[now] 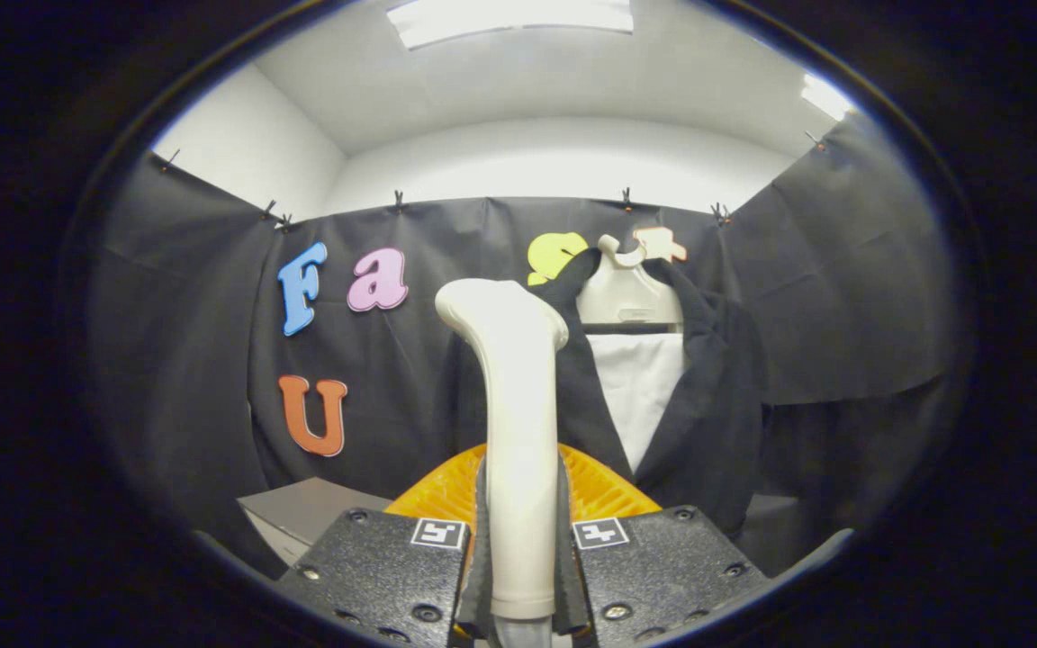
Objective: Iron the clothes twice with a garment steamer, once on the left side and once on the right side.
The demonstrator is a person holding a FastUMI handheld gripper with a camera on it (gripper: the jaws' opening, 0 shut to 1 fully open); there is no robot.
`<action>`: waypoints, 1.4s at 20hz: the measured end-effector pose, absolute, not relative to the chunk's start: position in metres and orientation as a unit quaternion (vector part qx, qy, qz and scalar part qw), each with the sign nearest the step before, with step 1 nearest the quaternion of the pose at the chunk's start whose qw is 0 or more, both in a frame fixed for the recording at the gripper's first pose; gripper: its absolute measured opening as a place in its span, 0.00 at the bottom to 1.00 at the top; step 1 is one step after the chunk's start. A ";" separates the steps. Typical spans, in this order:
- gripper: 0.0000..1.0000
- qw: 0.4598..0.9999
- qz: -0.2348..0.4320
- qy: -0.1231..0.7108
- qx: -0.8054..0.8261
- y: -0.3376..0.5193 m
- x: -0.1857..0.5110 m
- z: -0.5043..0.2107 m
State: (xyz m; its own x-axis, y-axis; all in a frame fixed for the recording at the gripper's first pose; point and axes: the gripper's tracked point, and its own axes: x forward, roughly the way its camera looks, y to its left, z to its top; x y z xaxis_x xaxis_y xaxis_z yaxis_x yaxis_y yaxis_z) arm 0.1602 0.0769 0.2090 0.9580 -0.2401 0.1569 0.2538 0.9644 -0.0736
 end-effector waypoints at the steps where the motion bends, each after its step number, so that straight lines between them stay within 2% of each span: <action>1: 0.30 0.989 -0.123 -0.064 -0.044 0.071 0.162 0.202; 16: 0.30 0.990 -0.130 0.039 -0.031 0.002 0.145 0.101; 28: 0.30 0.988 -0.127 0.070 -0.057 -0.014 0.116 0.039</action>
